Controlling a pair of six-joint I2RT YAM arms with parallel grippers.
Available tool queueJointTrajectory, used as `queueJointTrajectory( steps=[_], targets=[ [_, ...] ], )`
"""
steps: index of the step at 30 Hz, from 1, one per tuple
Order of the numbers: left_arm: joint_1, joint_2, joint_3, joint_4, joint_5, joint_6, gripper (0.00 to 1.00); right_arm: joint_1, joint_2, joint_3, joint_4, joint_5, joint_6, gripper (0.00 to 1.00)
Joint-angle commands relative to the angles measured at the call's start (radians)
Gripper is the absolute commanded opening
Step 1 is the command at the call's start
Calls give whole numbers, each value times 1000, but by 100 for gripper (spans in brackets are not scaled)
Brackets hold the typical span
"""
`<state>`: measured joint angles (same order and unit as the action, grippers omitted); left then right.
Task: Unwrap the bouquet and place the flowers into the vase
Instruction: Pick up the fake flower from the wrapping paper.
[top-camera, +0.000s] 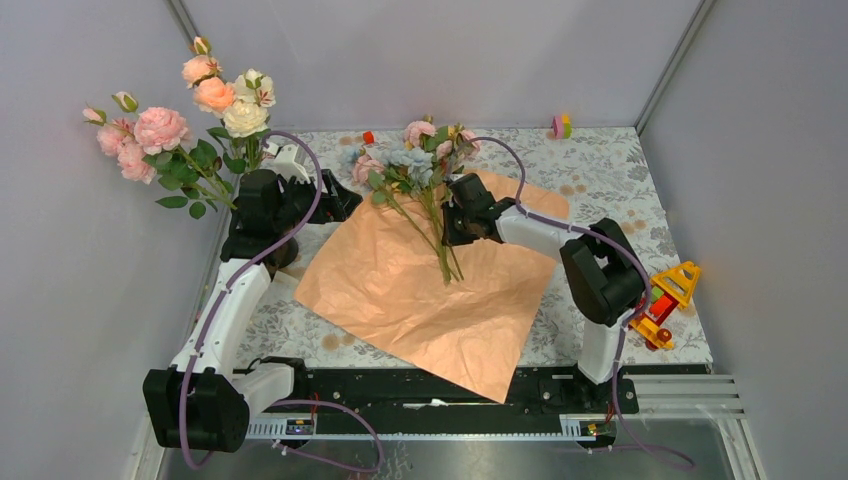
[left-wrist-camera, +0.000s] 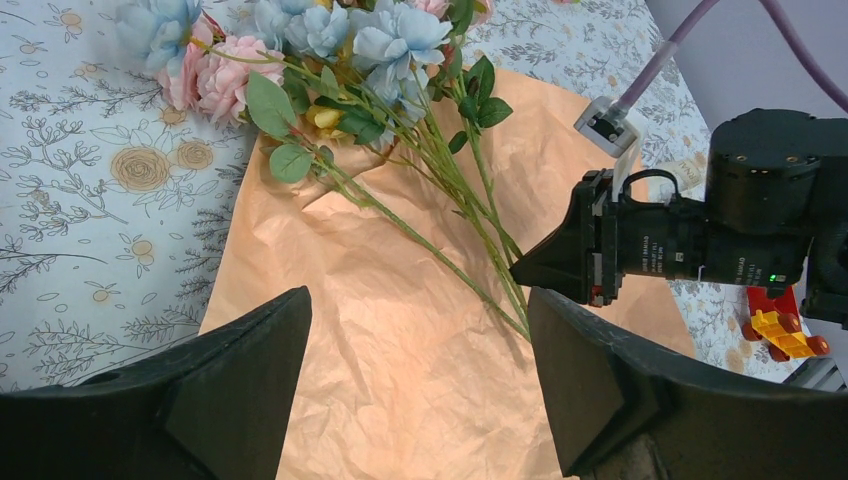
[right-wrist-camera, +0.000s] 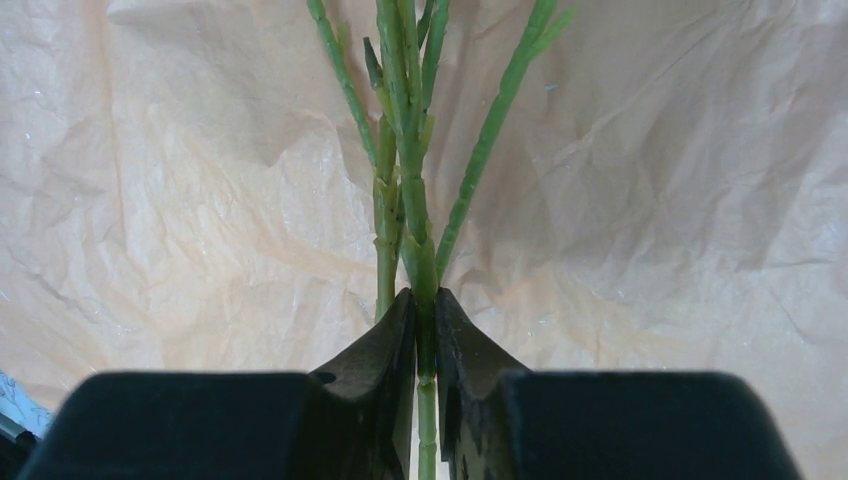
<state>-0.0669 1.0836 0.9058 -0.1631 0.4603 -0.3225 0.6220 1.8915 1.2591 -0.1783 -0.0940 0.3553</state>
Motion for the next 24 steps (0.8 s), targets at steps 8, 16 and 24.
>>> queueJointTrajectory(
  steps=[8,16,24],
  targets=[
    [-1,-16,-8,59,17,-4,84,44,-130,47,-71,131,-92,5],
    [-1,-26,-10,59,17,-4,84,43,-79,24,-51,84,-70,13],
    [-1,-29,-11,60,17,-4,84,42,-28,-19,-18,53,-37,29]
  ],
)
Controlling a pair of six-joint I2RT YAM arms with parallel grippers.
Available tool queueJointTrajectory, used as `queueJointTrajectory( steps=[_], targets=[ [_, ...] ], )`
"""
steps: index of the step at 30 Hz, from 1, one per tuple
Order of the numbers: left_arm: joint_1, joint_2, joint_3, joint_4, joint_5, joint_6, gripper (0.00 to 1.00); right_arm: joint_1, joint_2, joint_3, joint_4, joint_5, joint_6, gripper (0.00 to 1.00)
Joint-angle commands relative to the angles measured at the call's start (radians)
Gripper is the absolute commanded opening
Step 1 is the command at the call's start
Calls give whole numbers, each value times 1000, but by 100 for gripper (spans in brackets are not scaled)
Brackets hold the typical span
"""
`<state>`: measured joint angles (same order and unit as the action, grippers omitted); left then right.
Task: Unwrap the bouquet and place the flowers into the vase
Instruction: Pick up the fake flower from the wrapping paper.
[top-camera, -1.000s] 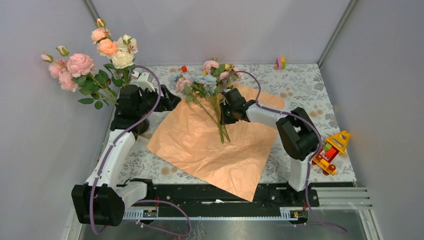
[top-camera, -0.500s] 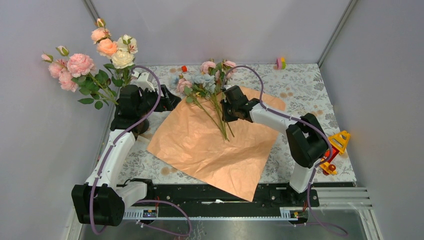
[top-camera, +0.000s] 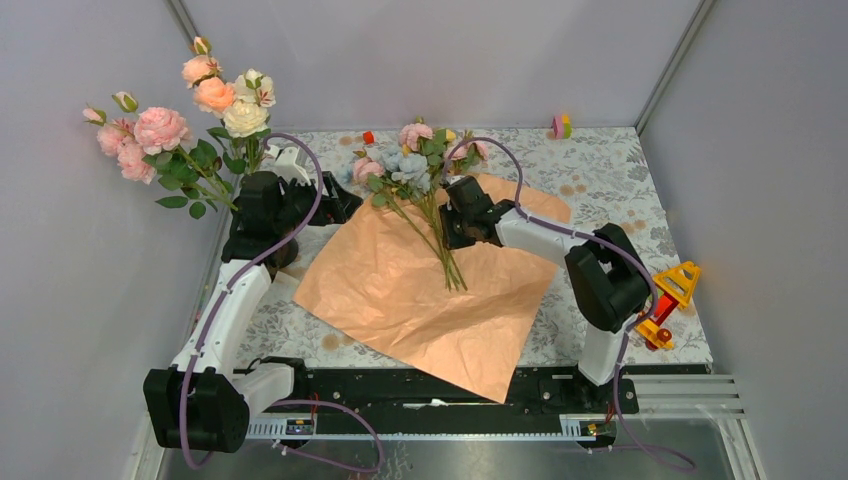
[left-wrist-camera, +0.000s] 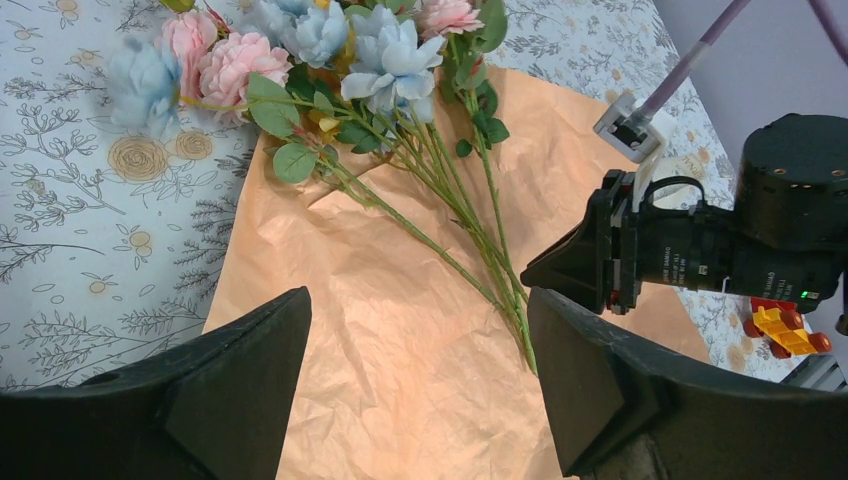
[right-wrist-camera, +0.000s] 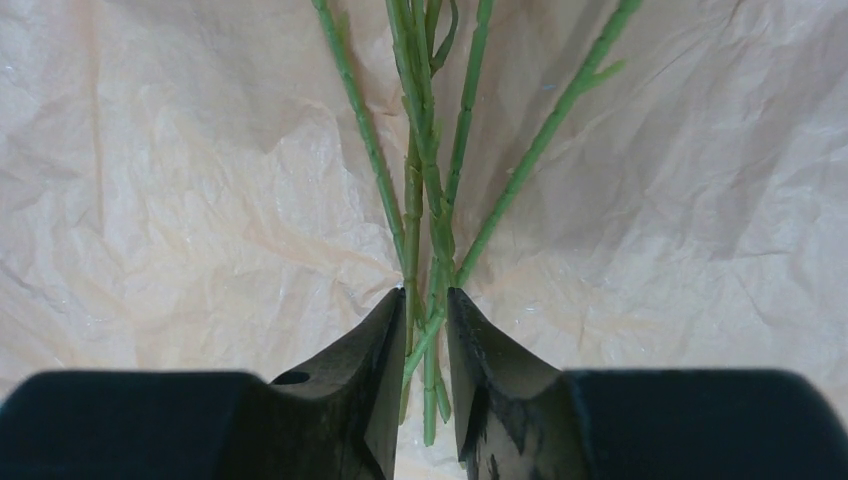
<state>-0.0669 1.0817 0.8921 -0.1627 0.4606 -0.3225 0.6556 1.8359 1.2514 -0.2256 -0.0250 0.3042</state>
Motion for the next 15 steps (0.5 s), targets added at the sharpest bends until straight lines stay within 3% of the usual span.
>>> queueJointTrajectory(
  steps=[1,9,15],
  targets=[
    [-1,-28,2,59,18,-4,84,9,36,-13,31,-18,16,30],
    [-1,-28,2,57,17,-4,84,10,30,-54,50,-18,15,38],
    [-1,-25,1,59,18,-5,84,10,37,-60,25,-14,6,35]
  ],
)
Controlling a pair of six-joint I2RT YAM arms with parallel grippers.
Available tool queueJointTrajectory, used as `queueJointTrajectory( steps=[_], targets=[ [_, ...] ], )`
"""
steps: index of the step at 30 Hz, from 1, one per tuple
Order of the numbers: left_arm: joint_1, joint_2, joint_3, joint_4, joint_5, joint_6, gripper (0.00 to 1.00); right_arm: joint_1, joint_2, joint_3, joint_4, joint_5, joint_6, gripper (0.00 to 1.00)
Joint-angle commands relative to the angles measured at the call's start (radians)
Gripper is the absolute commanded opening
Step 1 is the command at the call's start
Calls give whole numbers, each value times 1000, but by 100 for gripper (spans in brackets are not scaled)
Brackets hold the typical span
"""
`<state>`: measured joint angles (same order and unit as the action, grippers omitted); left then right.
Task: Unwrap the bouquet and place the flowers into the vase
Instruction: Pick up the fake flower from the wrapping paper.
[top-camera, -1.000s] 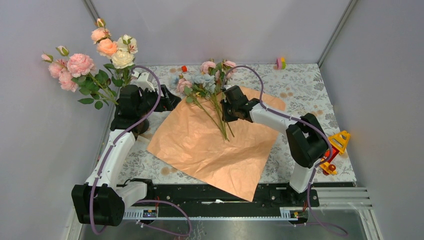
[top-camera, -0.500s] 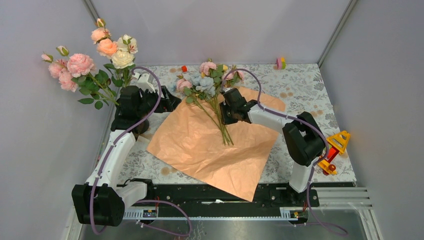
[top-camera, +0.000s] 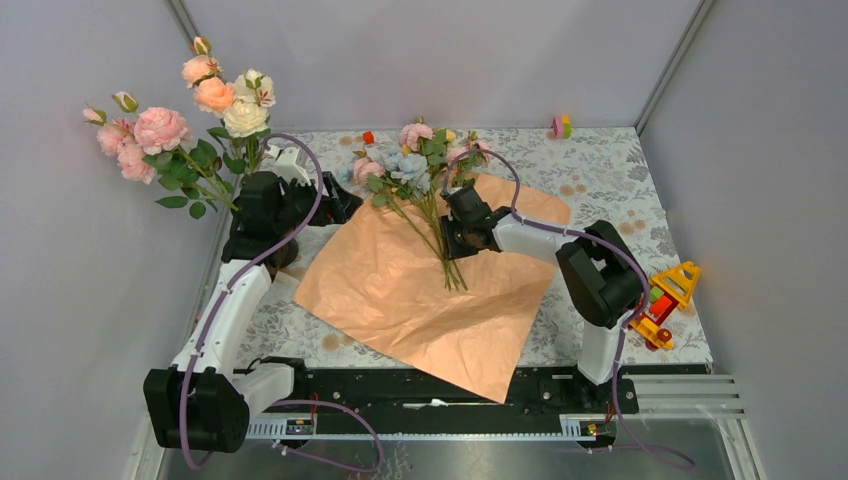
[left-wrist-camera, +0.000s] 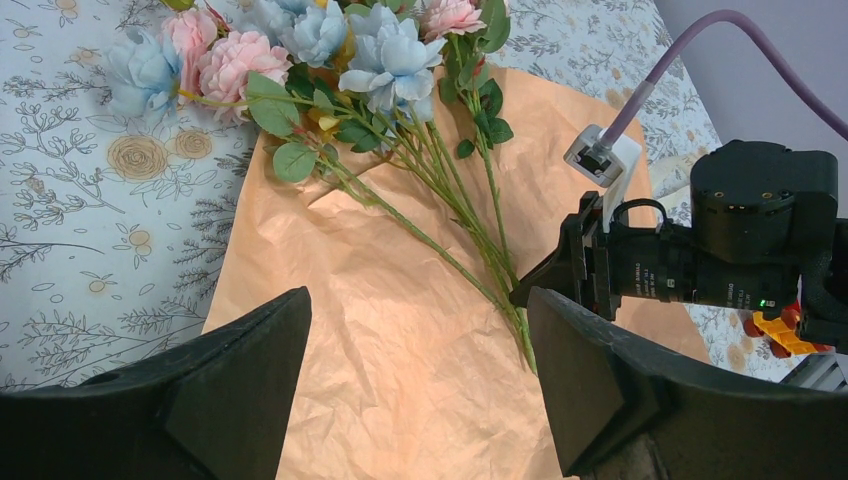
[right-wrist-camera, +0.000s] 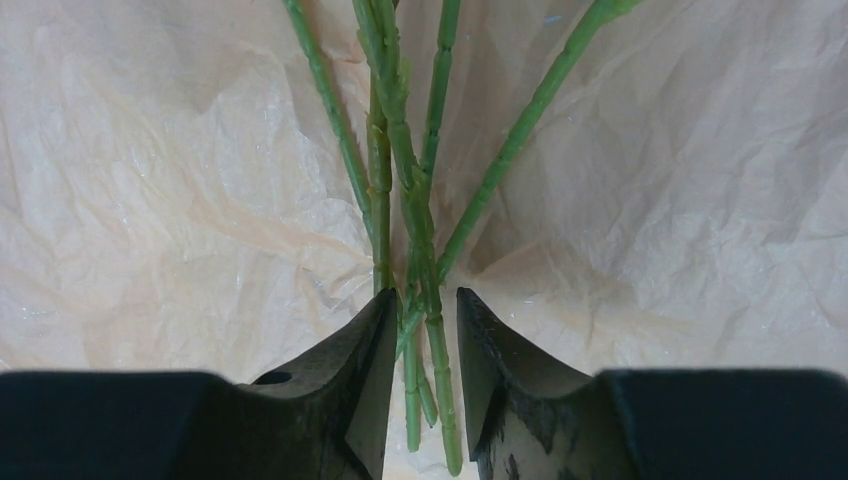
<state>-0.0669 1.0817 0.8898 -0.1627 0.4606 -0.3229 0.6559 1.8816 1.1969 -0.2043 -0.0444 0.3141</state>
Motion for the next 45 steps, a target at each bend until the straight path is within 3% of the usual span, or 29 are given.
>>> queueJointTrajectory(
  steps=[1,16,32,45],
  targets=[
    [-1,-24,3,58,17,-5,84,9,-14,-16,6,5,-4,35],
    [-1,-11,0,65,26,-13,84,5,-142,-89,13,-5,3,43],
    [-1,-6,-2,66,26,-15,84,-13,-133,-140,8,-24,-19,29],
    [-1,-7,0,65,24,-13,84,3,-83,-104,25,30,-42,26]
  ],
)
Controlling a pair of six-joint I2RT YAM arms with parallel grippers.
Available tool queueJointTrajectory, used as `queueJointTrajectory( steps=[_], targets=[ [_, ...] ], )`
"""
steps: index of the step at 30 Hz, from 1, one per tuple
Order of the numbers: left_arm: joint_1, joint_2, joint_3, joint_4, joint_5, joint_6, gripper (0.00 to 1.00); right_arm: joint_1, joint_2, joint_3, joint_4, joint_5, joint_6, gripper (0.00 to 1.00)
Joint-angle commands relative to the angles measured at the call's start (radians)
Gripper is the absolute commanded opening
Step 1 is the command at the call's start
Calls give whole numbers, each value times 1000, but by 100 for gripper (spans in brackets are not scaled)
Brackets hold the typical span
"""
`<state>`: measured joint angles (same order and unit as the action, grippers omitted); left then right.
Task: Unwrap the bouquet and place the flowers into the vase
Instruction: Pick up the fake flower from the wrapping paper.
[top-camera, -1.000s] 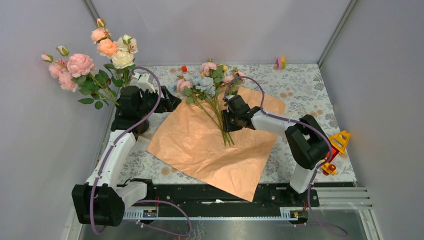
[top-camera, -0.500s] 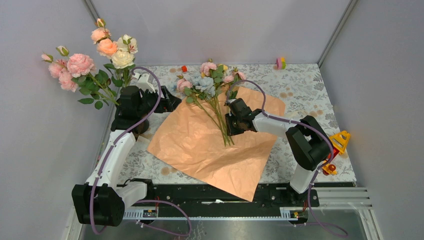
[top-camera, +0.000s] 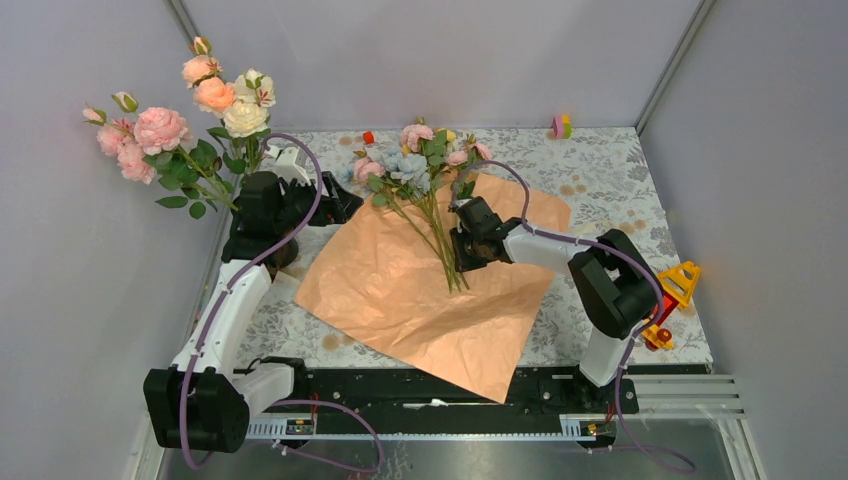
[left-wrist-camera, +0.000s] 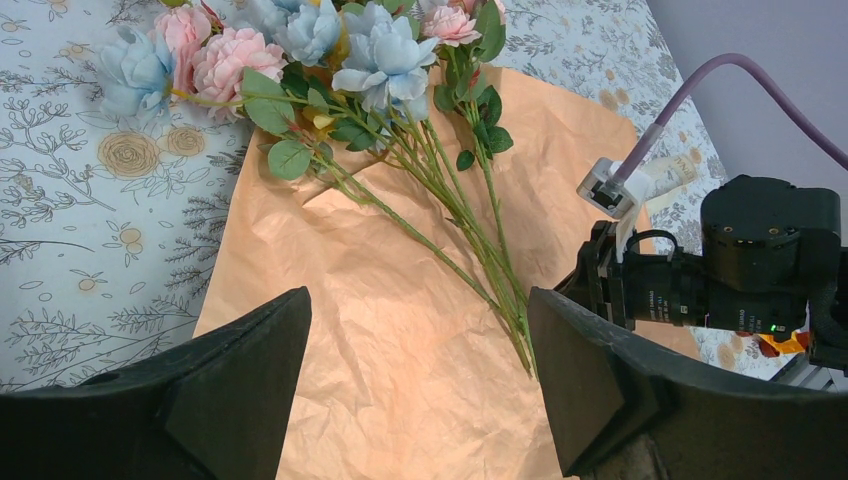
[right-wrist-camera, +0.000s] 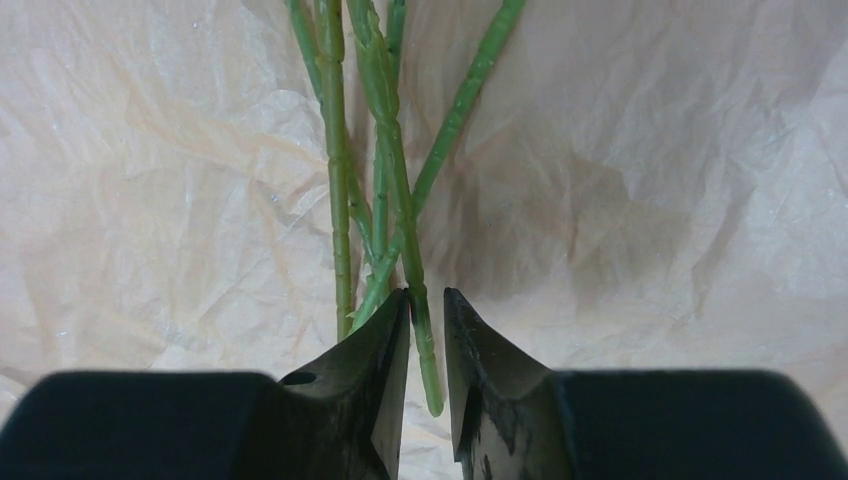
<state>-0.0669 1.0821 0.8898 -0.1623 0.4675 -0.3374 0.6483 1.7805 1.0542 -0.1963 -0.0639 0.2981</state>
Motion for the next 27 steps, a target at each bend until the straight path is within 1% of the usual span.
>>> queueJointTrajectory(
  steps=[1,9,16,19,25,27],
  targets=[
    [-1,-8,0,64,17,1,84,15,22,43,11,58,-33,26],
    [-1,-10,0,64,17,1,84,60,42,55,5,186,-53,25],
    [-1,-11,0,65,16,1,84,86,72,76,11,224,-61,24],
    [-1,-11,0,64,16,3,84,93,73,73,15,248,-64,19],
    [-1,-11,0,63,14,3,84,97,10,36,37,267,-72,0],
    [-1,-12,0,63,14,3,84,97,-29,15,55,271,-67,0]
  ],
)
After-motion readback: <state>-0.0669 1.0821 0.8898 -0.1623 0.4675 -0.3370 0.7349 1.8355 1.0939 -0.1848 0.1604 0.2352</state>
